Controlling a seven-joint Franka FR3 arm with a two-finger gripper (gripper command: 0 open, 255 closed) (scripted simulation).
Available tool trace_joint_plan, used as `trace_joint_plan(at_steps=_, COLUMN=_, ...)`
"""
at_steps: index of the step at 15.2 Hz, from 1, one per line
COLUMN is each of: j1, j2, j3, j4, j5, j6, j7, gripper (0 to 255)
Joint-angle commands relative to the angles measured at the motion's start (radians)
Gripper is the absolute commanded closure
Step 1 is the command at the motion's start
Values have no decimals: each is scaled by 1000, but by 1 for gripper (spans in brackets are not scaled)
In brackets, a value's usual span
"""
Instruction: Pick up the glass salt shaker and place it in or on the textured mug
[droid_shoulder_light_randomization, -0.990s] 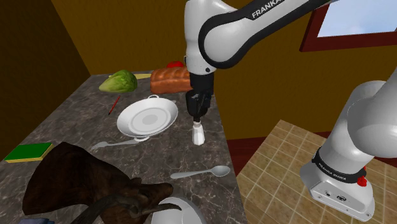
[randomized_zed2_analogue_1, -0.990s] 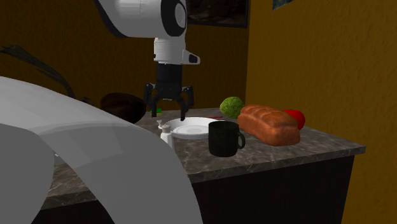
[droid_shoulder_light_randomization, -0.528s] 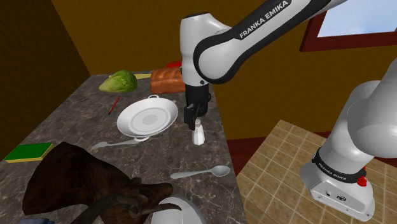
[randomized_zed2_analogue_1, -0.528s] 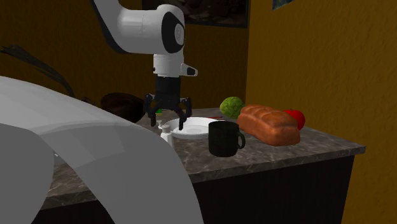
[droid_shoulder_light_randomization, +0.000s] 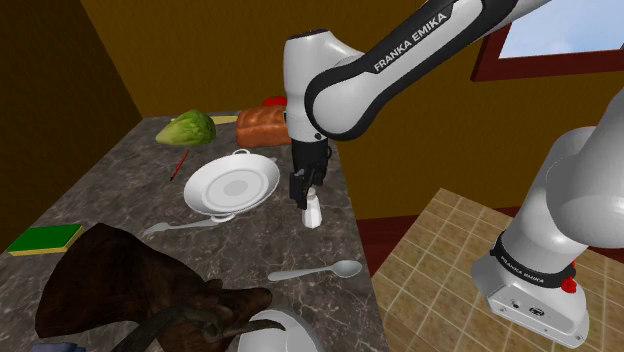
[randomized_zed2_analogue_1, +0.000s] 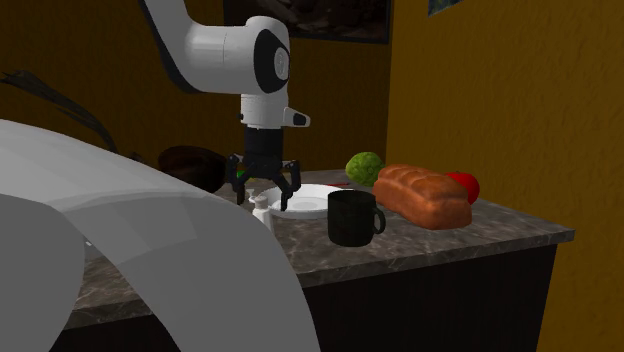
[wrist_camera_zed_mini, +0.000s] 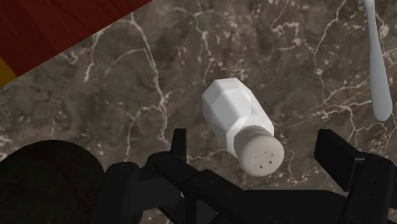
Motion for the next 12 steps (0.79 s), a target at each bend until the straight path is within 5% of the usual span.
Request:
trace_joint_plan(at_steps=1, j1=0, j2=0, j3=0, j4=0, j5=0, j6=0, j7=0, gripper=0)
trace_joint_plan(at_steps=2, j1=0, j2=0, j3=0, j4=0, j5=0, j6=0, j7=0, gripper=255)
trace_joint_plan(at_steps=12, j1=0, j2=-9, j3=-1, j4=6, j5=2, j6=-14, j7=-1, gripper=255)
